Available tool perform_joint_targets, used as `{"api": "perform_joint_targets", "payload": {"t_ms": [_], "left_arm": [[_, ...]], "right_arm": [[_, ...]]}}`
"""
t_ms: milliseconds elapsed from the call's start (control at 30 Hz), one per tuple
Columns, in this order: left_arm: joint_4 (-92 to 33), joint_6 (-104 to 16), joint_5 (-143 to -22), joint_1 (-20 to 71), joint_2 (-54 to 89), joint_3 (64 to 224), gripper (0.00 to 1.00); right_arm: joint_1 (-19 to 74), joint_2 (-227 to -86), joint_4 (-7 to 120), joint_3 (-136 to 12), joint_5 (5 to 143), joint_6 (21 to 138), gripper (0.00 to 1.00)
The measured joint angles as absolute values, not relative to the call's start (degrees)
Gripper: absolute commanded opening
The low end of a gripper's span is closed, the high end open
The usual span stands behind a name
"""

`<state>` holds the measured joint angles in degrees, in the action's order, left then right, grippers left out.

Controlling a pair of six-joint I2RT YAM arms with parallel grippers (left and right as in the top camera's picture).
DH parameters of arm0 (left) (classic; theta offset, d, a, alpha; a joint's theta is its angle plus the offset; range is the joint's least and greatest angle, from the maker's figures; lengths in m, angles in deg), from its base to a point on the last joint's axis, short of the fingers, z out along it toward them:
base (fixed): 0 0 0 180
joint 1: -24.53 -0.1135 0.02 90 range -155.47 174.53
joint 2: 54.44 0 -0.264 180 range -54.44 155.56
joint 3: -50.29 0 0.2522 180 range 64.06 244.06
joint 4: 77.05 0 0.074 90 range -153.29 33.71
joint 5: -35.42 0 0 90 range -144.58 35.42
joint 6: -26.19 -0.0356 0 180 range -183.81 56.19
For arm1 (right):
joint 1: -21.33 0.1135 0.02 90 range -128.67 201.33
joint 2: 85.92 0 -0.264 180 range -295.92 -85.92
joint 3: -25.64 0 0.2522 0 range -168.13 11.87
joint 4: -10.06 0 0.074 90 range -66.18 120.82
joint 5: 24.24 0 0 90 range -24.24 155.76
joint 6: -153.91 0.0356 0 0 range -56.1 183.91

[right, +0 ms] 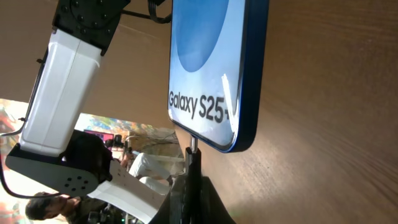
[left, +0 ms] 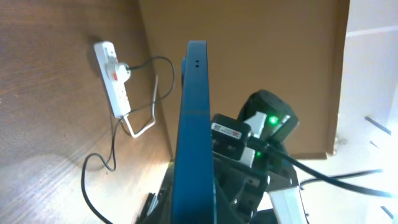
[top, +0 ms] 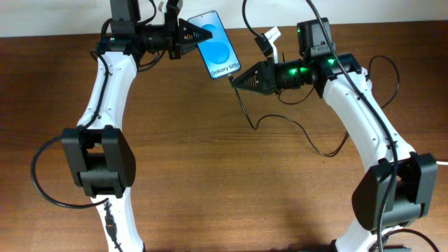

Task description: Plug charger to phone and switch on socket

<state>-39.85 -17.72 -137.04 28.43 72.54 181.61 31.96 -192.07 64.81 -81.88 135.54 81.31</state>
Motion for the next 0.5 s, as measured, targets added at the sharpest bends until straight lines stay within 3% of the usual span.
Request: {"api": "perform_joint_targets", "payload": {"t_ms": [233, 400, 500], "left_arm": [[-40.4, -17.7, -141.9, 26.3, 72.5, 181.6, 0.00], [-40.4, -17.7, -142.5, 21.4, 72.5, 181.6, 0.00], [-40.4, -17.7, -142.7, 21.0, 72.5, 181.6, 0.00]], "right_arm": [[32.8, -192.1, 79.1, -82.4, 124.5, 72.7, 0.04], [38.0, -192.2, 71.1, -73.7, 107.6, 75.8, 0.04], [41.7, -194.2, 63.9, -67.1, 98.3, 77.8, 0.11]]}}
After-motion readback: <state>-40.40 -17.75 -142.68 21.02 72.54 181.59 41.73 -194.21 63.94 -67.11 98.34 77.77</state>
